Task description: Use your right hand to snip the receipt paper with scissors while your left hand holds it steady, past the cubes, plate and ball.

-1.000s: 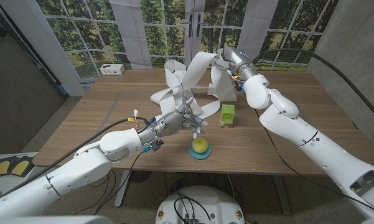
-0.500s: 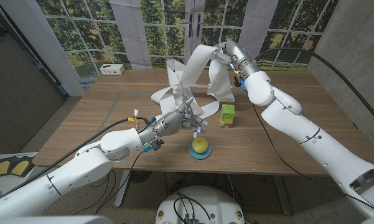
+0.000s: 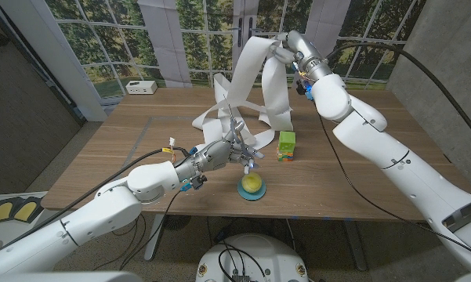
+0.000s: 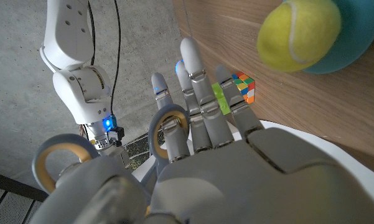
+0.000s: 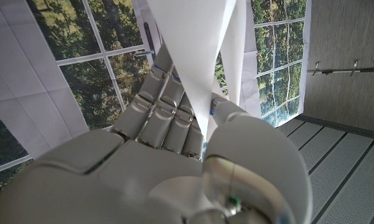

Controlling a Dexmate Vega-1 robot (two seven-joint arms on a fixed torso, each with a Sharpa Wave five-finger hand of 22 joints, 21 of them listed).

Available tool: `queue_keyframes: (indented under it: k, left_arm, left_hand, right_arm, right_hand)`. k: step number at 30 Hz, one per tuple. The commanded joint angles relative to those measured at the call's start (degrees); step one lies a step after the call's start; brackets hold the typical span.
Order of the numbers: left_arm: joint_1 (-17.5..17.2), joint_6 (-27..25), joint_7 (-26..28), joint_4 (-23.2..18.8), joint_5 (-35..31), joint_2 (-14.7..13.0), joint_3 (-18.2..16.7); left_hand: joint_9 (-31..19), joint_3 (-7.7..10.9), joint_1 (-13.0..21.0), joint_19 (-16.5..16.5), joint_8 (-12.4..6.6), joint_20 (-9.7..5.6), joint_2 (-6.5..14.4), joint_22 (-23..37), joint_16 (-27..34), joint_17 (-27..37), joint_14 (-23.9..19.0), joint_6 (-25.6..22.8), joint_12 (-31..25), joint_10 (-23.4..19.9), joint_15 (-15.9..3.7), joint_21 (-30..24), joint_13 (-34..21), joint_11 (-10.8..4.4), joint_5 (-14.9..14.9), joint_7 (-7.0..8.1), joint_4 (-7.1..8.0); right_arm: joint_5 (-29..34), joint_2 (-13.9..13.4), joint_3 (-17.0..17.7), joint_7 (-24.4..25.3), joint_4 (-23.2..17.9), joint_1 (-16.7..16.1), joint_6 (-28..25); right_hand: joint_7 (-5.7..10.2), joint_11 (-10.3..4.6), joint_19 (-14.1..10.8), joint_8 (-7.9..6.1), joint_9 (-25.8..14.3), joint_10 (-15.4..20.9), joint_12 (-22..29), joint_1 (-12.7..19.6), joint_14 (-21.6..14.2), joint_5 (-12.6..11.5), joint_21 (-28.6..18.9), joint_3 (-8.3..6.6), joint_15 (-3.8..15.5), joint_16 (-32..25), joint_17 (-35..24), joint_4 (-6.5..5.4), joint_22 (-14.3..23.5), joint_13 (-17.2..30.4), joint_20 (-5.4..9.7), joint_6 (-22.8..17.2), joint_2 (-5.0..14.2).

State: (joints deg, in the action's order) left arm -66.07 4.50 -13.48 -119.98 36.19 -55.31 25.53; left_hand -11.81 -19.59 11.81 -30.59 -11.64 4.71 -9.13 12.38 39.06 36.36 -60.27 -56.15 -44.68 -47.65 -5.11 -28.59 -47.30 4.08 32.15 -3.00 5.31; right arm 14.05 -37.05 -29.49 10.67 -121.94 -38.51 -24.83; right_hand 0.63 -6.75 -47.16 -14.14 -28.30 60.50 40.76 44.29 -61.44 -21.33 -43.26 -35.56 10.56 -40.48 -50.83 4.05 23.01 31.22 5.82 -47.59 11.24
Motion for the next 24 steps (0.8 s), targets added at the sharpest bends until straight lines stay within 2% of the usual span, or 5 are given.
queue_keyframes:
  k: [1, 7, 13, 17, 24]
  left_arm:
    - [0.2, 0.0, -0.4, 0.0, 0.2, -0.1, -0.1]
    - [0.3, 0.1, -0.4, 0.1, 0.3, 0.1, -0.1]
    - [0.8, -0.2, -1.4, 0.2, 0.4, -0.1, 0.2]
    - [0.9, -0.1, -1.3, 0.1, 0.3, -0.1, 0.1]
    - [0.5, 0.1, -1.0, -0.2, 0.2, -0.4, -0.1]
  left_hand:
    - [-0.1, -0.23, 0.5, -0.6, -0.21, 0.02, 0.3, 0.1, 0.5, 0.2, -0.1, -1.4, 0.0, -3.7, -0.36, 0.2, -0.2, -3.39, -0.1, -8.99, 0.44]
    - [-0.1, -0.23, 0.5, -0.6, -0.2, 0.0, 0.3, 0.1, 0.5, 0.2, -0.1, -1.4, 0.0, -3.7, -0.33, 0.2, -0.2, -3.4, -0.1, -8.96, 0.48]
    - [-0.1, -0.23, 0.5, -0.6, -0.2, 0.0, 0.3, 0.1, 0.5, 0.1, -0.1, -1.5, 0.1, -3.8, -0.37, 0.3, 0.0, -3.38, -0.1, -8.97, 0.54]
    - [-0.1, -0.23, 0.5, -0.6, -0.22, -0.05, 0.3, 0.1, 0.5, -0.1, -0.1, -1.5, 0.0, -3.9, -0.36, 0.3, 0.0, -3.34, -0.1, -8.96, 0.57]
    - [-0.1, -0.22, 0.5, -0.6, -0.22, -0.09, 0.3, 0.1, 0.6, -0.1, -0.2, -1.5, -0.1, -3.8, -0.4, 0.4, -0.2, -3.33, -0.1, -8.87, 0.64]
  right_arm:
    - [-1.1, -0.3, -0.1, 0.6, -1.7, 2.3, -0.5]
    - [-2.1, -1.3, -0.2, 0.2, -2.7, 1.2, 0.1]
    - [0.5, -2.9, -2.4, 0.1, -3.4, 0.4, 1.6]
    - [0.6, -3.3, -2.4, 0.1, -3.2, -0.7, 3.8]
    - [1.6, -4.1, -1.9, 0.3, -3.1, -2.3, 6.9]
  right_hand:
    - [-0.21, -0.15, 0.3, 0.18, -0.2, 0.2, 0.2, 0.6, -0.6, 0.2, -0.7, -0.41, 2.4, -0.1, -0.5, -0.1, 0.2, 0.2, 0.43, -0.5, -0.23]
    - [-0.17, -0.35, 0.7, 0.4, -0.4, -0.2, 0.4, 0.5, -0.5, 0.6, -1.2, -0.52, 2.37, 0.0, -1.0, -0.16, 0.3, 0.6, 0.5, -0.5, -0.29]
    - [0.62, -0.5, 2.0, 0.75, -0.7, -0.8, 0.7, 0.2, -0.1, 1.1, -1.6, -0.52, 2.28, 0.4, -1.6, -0.43, 0.5, 1.3, 0.34, -0.1, -0.41]
    - [1.17, -0.53, 2.8, 0.97, -0.8, -1.3, 1.0, -0.1, 0.4, 1.5, -1.9, -0.52, 2.26, 0.8, -2.0, -0.63, 0.5, 1.9, 0.31, 0.1, -0.47]
    - [2.52, -1.06, 6.9, 1.72, -1.5, -3.1, 2.0, -1.2, 3.3, 3.1, -2.4, -0.56, 2.2, 2.8, -3.1, -1.45, 0.7, 4.3, 0.03, 1.2, -0.6]
